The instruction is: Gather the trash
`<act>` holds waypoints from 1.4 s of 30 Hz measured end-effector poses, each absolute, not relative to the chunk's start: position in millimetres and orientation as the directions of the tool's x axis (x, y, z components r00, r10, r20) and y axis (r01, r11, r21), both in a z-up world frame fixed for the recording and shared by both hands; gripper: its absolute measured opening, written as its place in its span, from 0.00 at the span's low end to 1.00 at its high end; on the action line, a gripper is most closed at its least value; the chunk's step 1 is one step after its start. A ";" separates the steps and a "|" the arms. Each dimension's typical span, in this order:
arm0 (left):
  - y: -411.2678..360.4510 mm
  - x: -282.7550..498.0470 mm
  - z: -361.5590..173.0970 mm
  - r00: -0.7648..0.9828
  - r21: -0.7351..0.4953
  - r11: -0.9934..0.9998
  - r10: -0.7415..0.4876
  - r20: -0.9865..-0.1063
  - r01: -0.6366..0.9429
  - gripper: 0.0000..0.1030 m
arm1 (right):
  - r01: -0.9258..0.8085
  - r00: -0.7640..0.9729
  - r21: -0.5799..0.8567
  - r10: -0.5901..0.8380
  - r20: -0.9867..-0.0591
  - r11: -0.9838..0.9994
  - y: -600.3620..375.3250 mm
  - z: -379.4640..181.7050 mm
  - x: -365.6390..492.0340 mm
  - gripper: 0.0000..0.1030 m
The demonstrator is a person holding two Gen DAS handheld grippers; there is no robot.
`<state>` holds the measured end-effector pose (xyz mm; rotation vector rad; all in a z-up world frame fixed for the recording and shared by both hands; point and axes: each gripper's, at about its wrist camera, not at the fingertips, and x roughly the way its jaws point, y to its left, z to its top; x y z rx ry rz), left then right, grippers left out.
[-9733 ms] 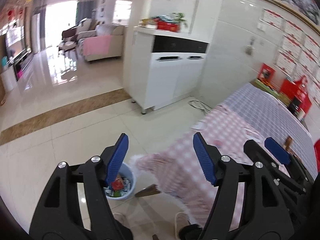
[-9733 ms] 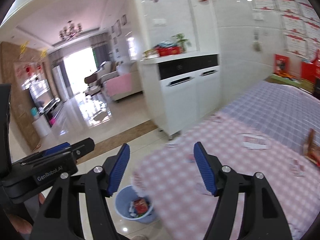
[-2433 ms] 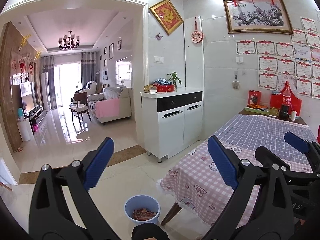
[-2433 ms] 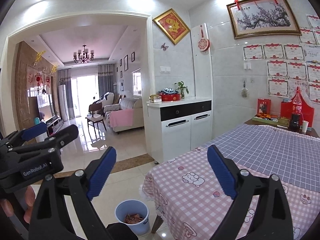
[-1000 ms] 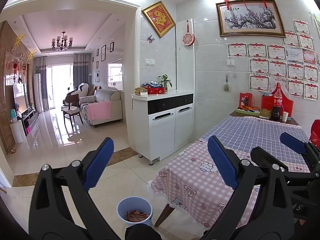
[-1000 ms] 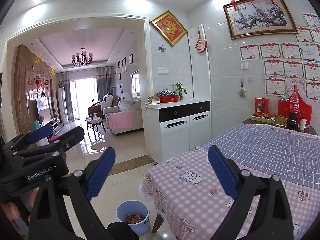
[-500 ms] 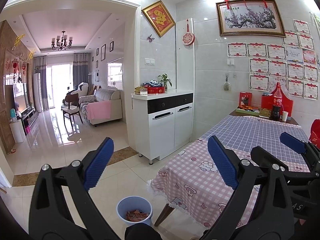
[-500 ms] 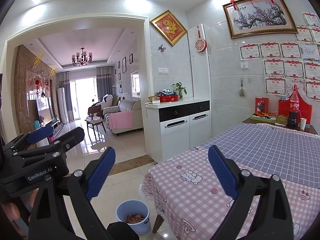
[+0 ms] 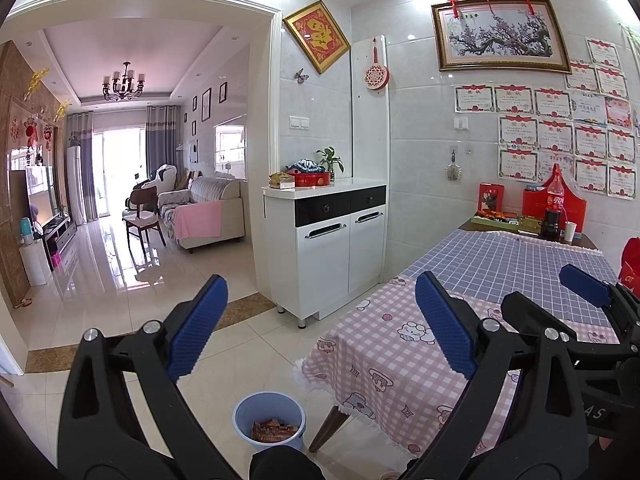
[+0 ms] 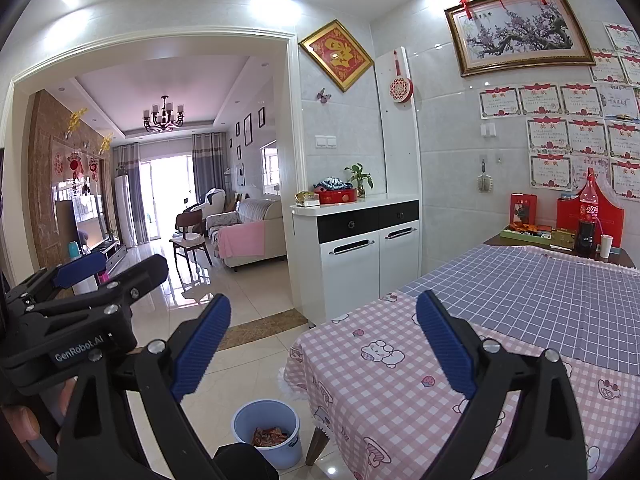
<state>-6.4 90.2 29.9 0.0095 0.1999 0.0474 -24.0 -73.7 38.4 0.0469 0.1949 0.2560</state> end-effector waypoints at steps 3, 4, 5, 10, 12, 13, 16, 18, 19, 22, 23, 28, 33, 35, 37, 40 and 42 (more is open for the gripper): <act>90.0 -6.5 29.9 0.979 0.015 0.999 0.049 -0.198 -0.047 0.90 | -0.248 0.948 0.072 0.257 -0.186 0.966 -73.7 38.3 -23.9 0.90; 90.2 -6.3 30.1 0.979 0.015 0.999 0.049 -0.199 -0.047 0.90 | -0.248 0.948 0.072 0.257 -0.186 0.966 -74.0 38.7 -23.9 0.90; 90.4 -6.3 29.7 0.979 0.014 0.999 0.049 -0.200 -0.047 0.90 | -0.248 0.948 0.072 0.257 -0.186 0.966 -74.0 38.6 -23.9 0.90; 90.3 -6.4 30.5 0.979 0.015 0.999 0.049 -0.199 -0.047 0.90 | -0.247 0.948 0.074 0.257 -0.188 0.966 -73.2 37.4 -24.4 0.90; 90.5 -6.3 30.7 0.979 0.014 0.999 0.048 -0.199 -0.046 0.90 | -0.248 0.948 0.074 0.257 -0.187 0.966 -73.2 37.6 -24.4 0.90; 90.6 -6.4 30.5 0.979 0.014 0.999 0.048 -0.199 -0.046 0.90 | -0.247 0.948 0.073 0.256 -0.187 0.966 -73.0 37.6 -24.6 0.90; 90.7 -6.4 30.7 0.979 0.015 0.999 0.049 -0.199 -0.047 0.90 | -0.247 0.948 0.074 0.257 -0.188 0.966 -72.9 37.5 -24.7 0.90; 90.9 -6.3 31.0 0.979 0.015 0.999 0.048 -0.199 -0.046 0.90 | -0.248 0.948 0.075 0.258 -0.187 0.966 -72.7 37.2 -24.8 0.90; 90.9 -6.4 30.8 0.979 0.015 0.999 0.049 -0.199 -0.046 0.90 | -0.248 0.948 0.074 0.257 -0.188 0.966 -72.8 37.6 -24.7 0.90; 91.2 -6.2 31.3 0.979 0.014 0.999 0.048 -0.200 -0.046 0.90 | -0.249 0.947 0.076 0.259 -0.188 0.966 -72.4 36.4 -25.2 0.90; 91.1 -6.2 31.3 0.979 0.015 0.999 0.048 -0.200 -0.046 0.90 | -0.249 0.948 0.075 0.259 -0.188 0.966 -72.2 36.1 -25.1 0.90; 91.2 -6.2 31.2 0.979 0.015 0.999 0.049 -0.200 -0.047 0.90 | -0.248 0.947 0.075 0.259 -0.189 0.966 -72.3 36.3 -25.0 0.90; 91.5 -6.3 31.6 0.979 0.014 0.999 0.049 -0.200 -0.047 0.90 | -0.250 0.946 0.076 0.260 -0.191 0.965 -71.6 35.7 -24.1 0.90; 91.9 -6.1 32.0 0.979 0.014 0.999 0.047 -0.200 -0.045 0.90 | -0.251 0.946 0.075 0.261 -0.190 0.965 -71.9 36.3 -23.2 0.90; 91.9 -6.1 31.8 0.978 0.015 0.999 0.048 -0.201 -0.046 0.90 | -0.250 0.947 0.074 0.260 -0.191 0.965 -71.1 36.1 -23.1 0.90; 92.0 -6.2 32.1 0.978 0.014 0.999 0.048 -0.201 -0.046 0.90 | -0.251 0.946 0.075 0.261 -0.191 0.965 -71.0 36.1 -23.1 0.90; 92.2 -6.7 31.2 0.978 0.015 0.999 0.049 -0.201 -0.047 0.90 | -0.250 0.946 0.075 0.260 -0.191 0.965 -71.0 36.1 -23.2 0.90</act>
